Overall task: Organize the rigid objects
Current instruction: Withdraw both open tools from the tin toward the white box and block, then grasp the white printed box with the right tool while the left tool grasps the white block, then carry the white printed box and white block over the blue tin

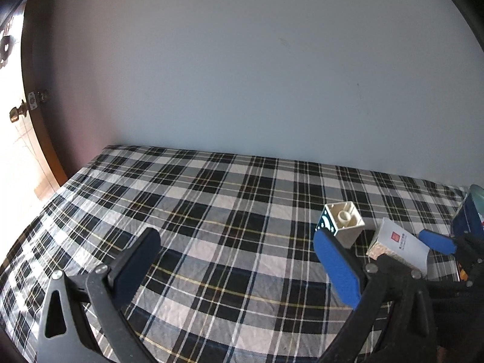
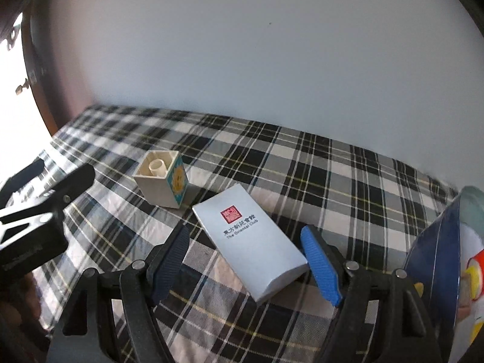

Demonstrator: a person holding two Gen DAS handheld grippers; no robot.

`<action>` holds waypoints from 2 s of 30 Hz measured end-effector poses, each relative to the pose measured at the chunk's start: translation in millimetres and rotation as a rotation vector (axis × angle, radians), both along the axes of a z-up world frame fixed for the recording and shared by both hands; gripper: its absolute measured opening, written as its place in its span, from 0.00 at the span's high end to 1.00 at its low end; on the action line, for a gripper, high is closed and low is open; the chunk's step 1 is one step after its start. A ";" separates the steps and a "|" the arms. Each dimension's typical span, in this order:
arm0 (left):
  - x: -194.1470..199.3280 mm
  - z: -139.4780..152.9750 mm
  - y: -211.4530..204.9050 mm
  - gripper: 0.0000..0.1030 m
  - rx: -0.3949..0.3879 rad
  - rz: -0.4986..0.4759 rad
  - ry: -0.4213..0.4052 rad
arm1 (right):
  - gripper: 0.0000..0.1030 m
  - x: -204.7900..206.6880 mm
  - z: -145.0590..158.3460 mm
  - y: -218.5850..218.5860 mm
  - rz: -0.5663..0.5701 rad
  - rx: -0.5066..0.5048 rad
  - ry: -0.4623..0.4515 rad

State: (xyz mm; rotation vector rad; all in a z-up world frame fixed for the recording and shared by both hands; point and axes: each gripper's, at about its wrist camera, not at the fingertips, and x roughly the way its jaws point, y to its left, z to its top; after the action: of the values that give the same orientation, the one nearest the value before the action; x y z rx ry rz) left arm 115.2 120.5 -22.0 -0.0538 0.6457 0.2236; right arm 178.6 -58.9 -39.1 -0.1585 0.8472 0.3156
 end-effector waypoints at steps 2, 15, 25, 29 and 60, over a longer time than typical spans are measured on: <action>0.8 -0.5 0.1 0.01 -0.001 -0.001 0.005 | 0.32 -0.7 -3.3 6.4 -0.005 -0.043 -0.006; 1.1 1.2 -4.4 0.01 0.023 -0.016 0.007 | 0.58 -13.8 19.7 -18.0 -0.010 0.116 -0.101; 36.2 -5.1 -36.3 0.01 -0.084 -0.086 0.043 | 0.58 -36.9 46.5 -24.9 -0.197 0.049 -0.352; 63.4 -16.8 -46.6 0.03 -0.100 -0.086 0.133 | 0.58 -34.4 48.5 -31.6 -0.213 0.069 -0.352; 2.6 3.8 -32.6 0.70 -0.076 -0.079 -0.011 | 0.58 -67.5 61.3 -36.7 -0.187 0.107 -0.450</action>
State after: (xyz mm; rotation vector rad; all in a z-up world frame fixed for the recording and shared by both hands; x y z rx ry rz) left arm 117.8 87.9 -18.2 -0.1023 0.6437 0.1225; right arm 111.1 -95.6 22.2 -0.0463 0.3938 0.1393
